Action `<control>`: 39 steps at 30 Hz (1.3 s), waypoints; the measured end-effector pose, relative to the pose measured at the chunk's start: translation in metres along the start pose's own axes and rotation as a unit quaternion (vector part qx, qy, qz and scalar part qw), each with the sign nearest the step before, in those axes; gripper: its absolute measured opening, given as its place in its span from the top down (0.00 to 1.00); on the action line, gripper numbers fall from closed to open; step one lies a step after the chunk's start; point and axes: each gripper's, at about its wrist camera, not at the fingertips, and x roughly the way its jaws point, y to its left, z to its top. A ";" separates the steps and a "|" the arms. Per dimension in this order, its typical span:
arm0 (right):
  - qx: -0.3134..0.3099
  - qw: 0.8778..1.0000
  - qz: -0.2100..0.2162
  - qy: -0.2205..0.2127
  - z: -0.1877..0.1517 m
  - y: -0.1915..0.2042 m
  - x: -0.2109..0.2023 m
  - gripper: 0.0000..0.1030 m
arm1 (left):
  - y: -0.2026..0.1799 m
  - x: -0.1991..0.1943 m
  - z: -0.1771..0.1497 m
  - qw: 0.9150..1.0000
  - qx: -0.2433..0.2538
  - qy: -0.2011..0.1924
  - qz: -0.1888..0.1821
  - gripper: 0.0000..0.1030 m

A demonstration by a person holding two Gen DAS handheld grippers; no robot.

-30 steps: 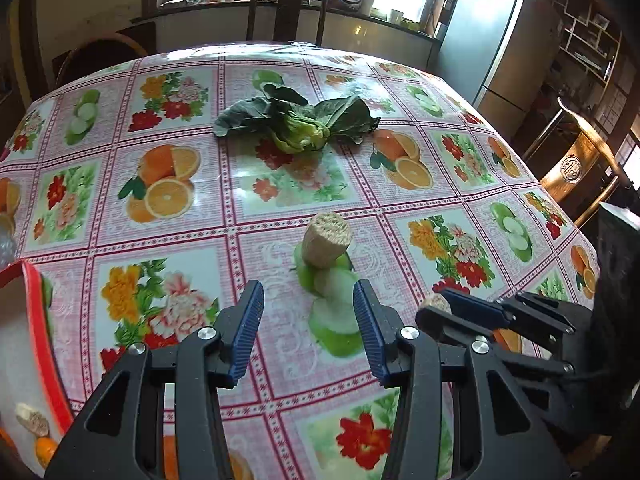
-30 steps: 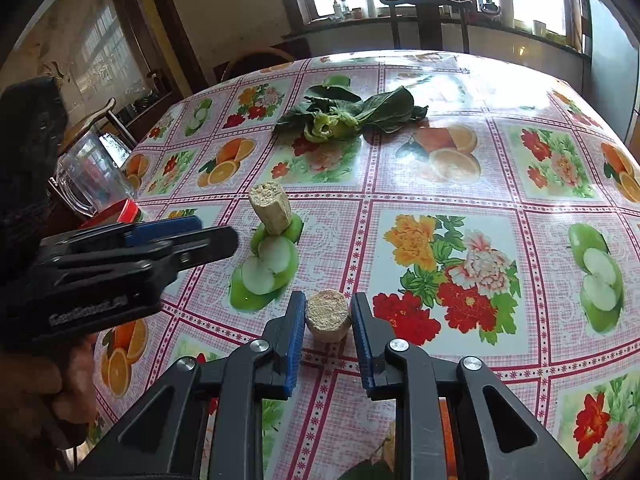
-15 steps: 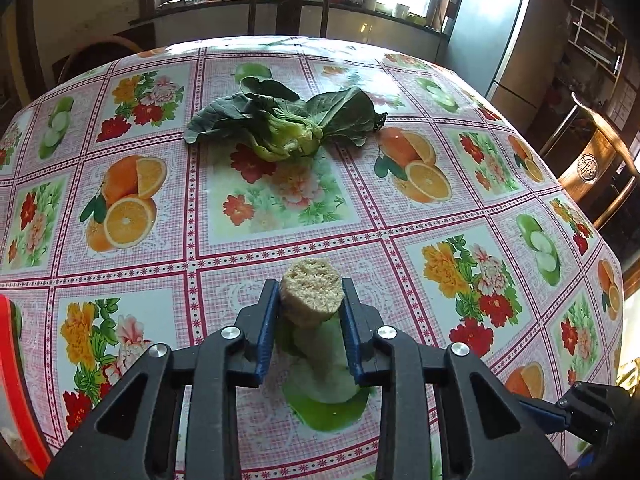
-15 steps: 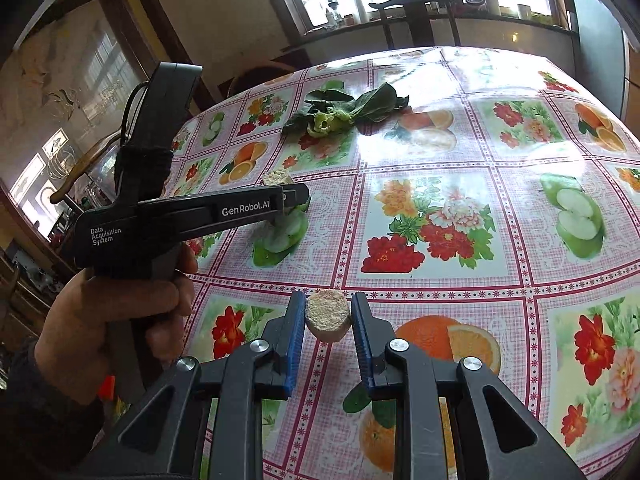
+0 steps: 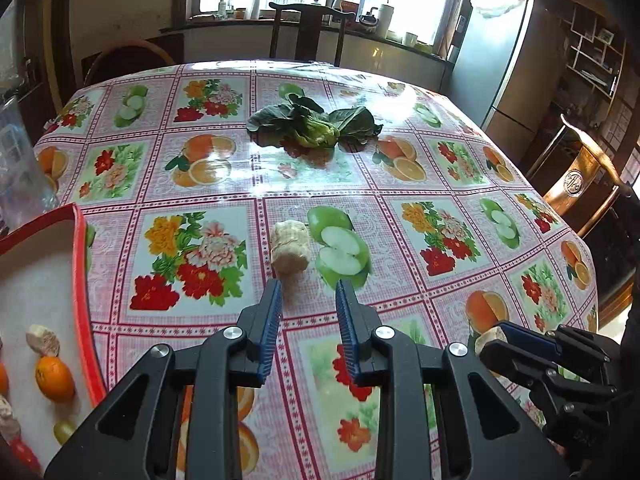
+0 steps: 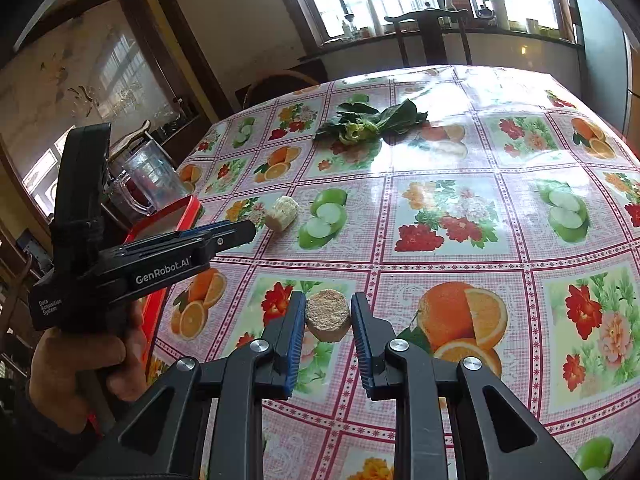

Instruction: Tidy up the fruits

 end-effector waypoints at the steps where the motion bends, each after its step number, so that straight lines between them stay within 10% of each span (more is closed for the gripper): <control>1: -0.002 1.000 0.002 -0.003 -0.001 0.003 -0.003 0.77 | 0.000 -0.007 -0.003 1.000 0.000 -0.004 0.000 0.76; 11: -0.014 1.000 0.007 -0.018 -0.013 0.023 -0.026 0.77 | 0.012 -0.050 -0.032 1.000 -0.009 -0.025 -0.002 0.83; 22: -0.007 1.000 0.005 -0.011 -0.022 0.018 -0.027 0.77 | 0.002 0.023 0.005 1.000 -0.007 0.013 0.021 0.82; 26: -0.003 1.000 0.004 -0.007 -0.021 0.013 -0.025 0.77 | 0.003 0.058 0.023 0.999 -0.014 0.031 0.043 0.56; 39: 0.000 1.000 0.008 -0.005 -0.019 0.014 -0.021 0.77 | 0.012 0.053 0.011 0.999 -0.023 0.023 0.036 0.75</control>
